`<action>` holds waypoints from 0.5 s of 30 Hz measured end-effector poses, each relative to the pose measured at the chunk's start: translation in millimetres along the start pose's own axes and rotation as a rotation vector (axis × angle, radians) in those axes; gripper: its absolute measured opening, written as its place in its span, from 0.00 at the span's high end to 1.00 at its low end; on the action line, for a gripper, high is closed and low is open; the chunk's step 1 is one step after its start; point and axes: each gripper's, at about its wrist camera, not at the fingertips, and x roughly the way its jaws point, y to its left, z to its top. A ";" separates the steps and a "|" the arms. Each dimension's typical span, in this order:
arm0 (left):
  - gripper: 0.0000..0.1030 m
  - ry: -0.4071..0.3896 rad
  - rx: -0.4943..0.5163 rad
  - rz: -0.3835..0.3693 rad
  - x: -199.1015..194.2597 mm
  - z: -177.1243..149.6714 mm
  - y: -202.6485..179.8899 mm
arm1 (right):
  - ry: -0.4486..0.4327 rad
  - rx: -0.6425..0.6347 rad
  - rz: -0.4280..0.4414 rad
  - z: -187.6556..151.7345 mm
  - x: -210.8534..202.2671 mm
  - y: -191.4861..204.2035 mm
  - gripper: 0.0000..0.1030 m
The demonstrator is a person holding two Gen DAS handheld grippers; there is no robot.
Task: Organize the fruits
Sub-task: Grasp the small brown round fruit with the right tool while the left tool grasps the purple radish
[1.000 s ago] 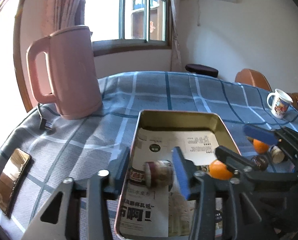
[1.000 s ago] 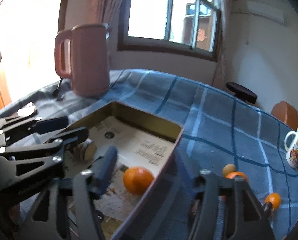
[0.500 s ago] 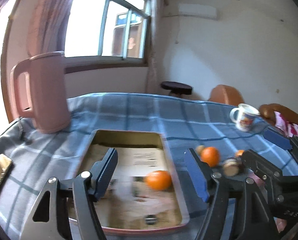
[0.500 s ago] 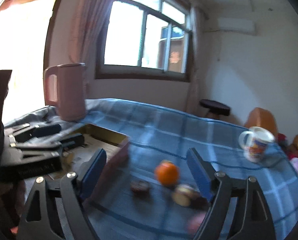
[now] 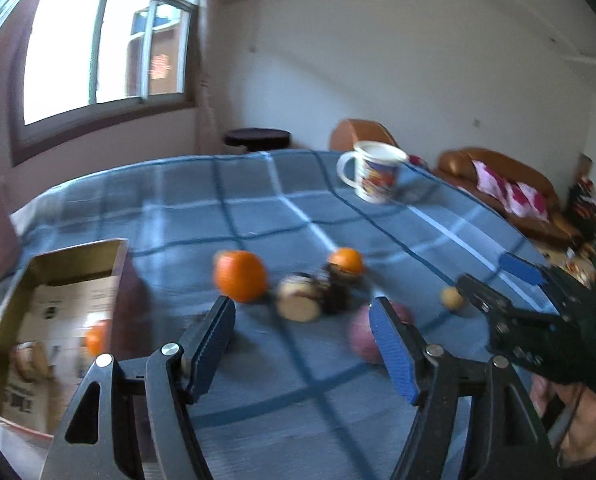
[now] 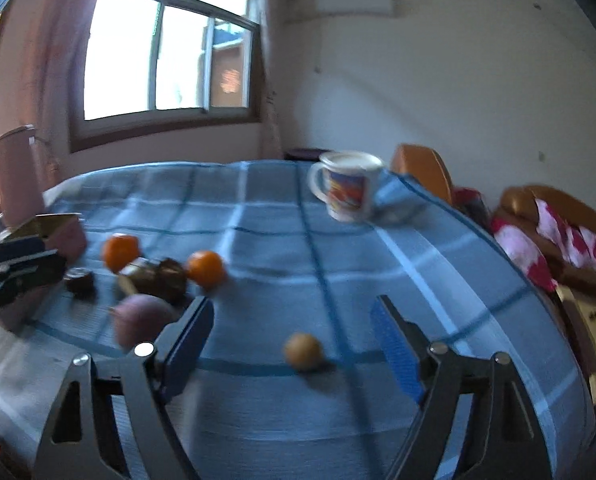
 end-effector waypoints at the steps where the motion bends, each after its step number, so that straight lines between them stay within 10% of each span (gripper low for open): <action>1: 0.31 0.009 0.008 -0.007 2.3 -0.5 -4.3 | 0.010 0.009 -0.011 -2.2 1.0 -6.5 0.25; 15: 0.31 0.164 0.071 -0.077 50.4 -8.3 -37.0 | 0.186 0.023 0.041 -13.9 35.1 -22.0 0.50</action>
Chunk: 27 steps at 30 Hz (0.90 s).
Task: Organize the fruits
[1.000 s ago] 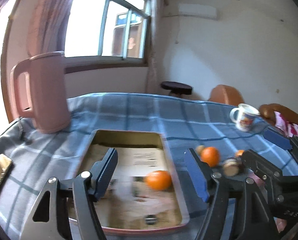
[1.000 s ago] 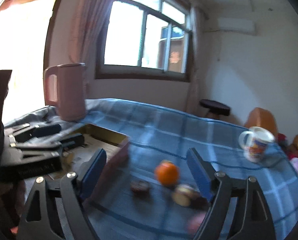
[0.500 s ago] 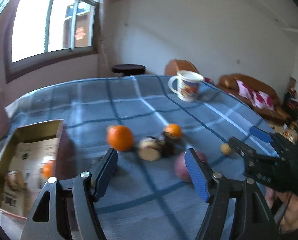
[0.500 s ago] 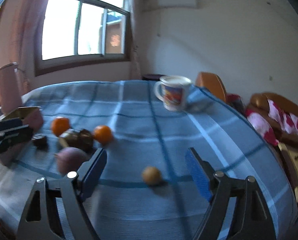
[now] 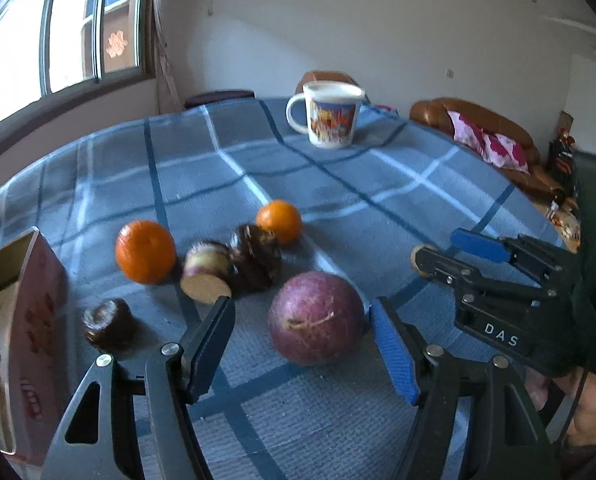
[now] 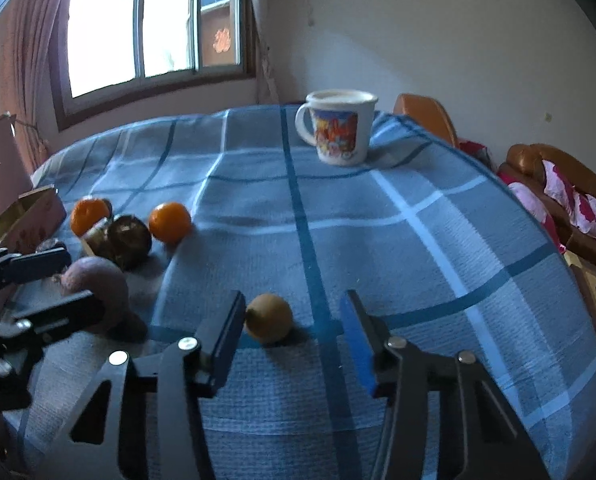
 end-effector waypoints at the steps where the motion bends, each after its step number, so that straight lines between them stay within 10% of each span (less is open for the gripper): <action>1: 0.31 0.011 0.004 -0.005 3.0 -0.7 -0.9 | 0.011 -0.007 0.010 0.3 2.0 0.8 0.50; 10: 0.48 0.054 -0.023 -0.066 9.4 -1.3 2.4 | 0.083 -0.043 0.084 -0.8 14.1 5.2 0.71; 27: 0.49 -0.047 -0.033 -0.047 -9.0 -3.2 4.5 | -0.076 -0.066 0.097 -4.3 -9.9 9.4 0.71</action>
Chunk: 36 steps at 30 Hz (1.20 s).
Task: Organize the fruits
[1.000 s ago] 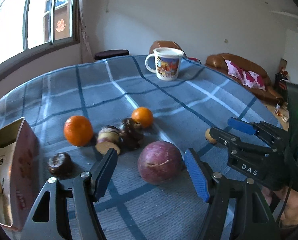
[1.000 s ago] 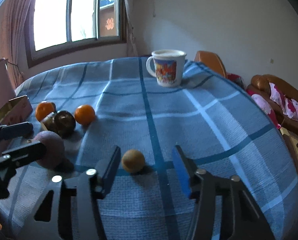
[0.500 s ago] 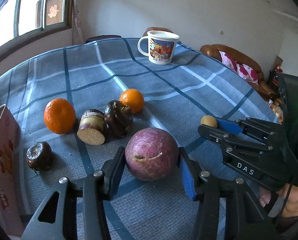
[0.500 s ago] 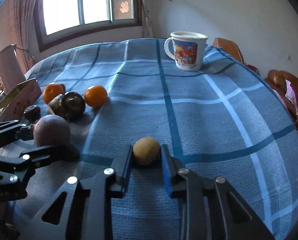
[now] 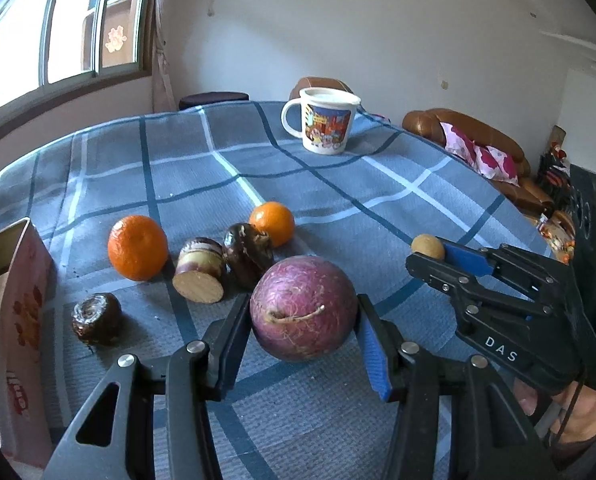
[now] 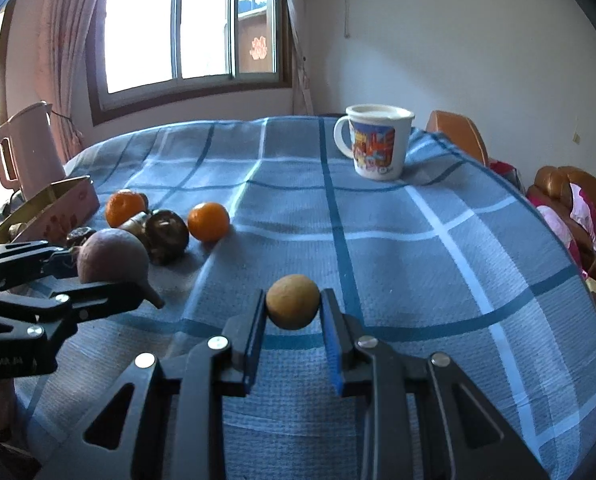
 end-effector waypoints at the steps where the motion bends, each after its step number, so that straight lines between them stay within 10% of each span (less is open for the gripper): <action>1: 0.49 -0.010 -0.001 0.005 -1.8 0.0 0.4 | -0.008 -0.001 -0.002 0.0 -1.0 0.4 0.71; 36: 0.49 -0.145 0.021 0.084 -28.1 -6.0 -2.3 | -0.176 -0.027 -0.019 -6.1 -21.3 4.6 0.71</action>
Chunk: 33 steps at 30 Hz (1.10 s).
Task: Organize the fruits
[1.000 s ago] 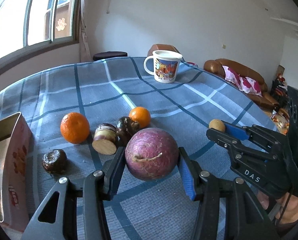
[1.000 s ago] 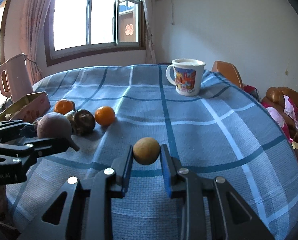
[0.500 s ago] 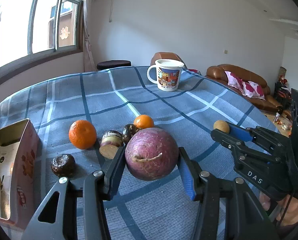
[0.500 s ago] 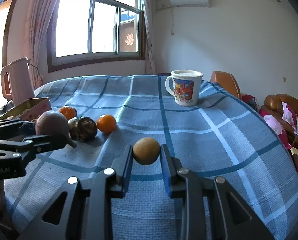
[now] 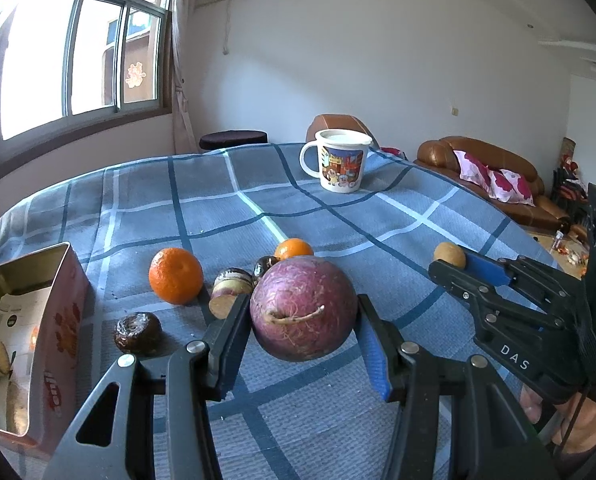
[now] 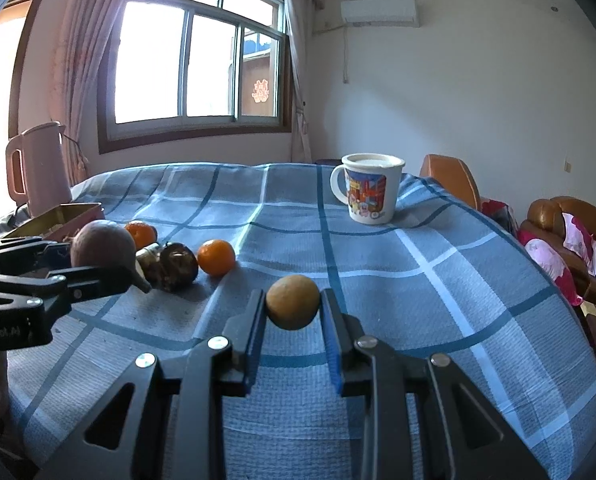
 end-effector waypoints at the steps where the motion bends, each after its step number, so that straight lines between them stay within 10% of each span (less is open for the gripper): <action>1: 0.49 -0.002 0.000 0.001 -0.5 -0.2 0.0 | -0.004 -0.001 0.000 -0.1 -0.7 0.4 0.71; 33: 0.49 -0.072 0.025 0.028 -19.2 -1.8 -6.8 | -0.113 -0.019 0.008 -3.5 -16.2 4.3 0.71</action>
